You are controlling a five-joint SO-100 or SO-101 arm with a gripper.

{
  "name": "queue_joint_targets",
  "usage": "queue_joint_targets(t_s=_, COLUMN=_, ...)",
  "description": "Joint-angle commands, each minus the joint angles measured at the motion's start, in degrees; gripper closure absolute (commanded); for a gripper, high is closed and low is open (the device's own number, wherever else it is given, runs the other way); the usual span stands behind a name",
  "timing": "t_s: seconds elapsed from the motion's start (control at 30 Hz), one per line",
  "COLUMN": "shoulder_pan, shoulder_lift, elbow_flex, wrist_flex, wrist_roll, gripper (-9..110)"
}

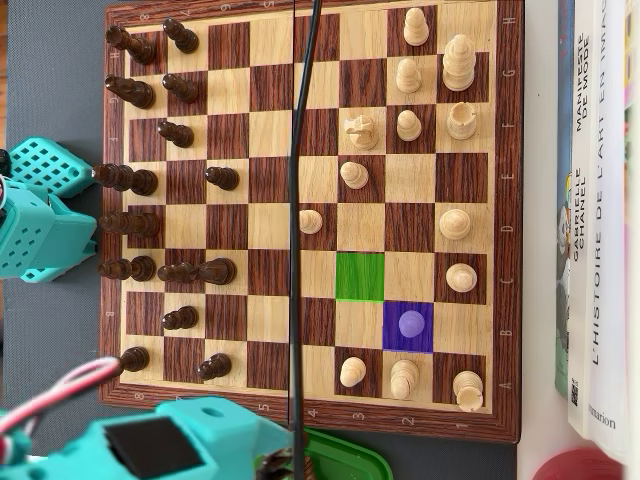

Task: Play chess

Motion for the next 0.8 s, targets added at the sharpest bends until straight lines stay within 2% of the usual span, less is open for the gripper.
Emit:
queue_joint_targets(t_s=0.0, shoulder_pan=1.5, shoulder_lift=-1.8, elbow_flex=-6.5, wrist_flex=0.1, wrist_roll=-0.3, gripper=95)
queue_joint_targets(t_s=0.77, shoulder_pan=1.2, shoulder_lift=-5.3, elbow_flex=-10.0, wrist_flex=1.4, wrist_roll=-1.4, gripper=90)
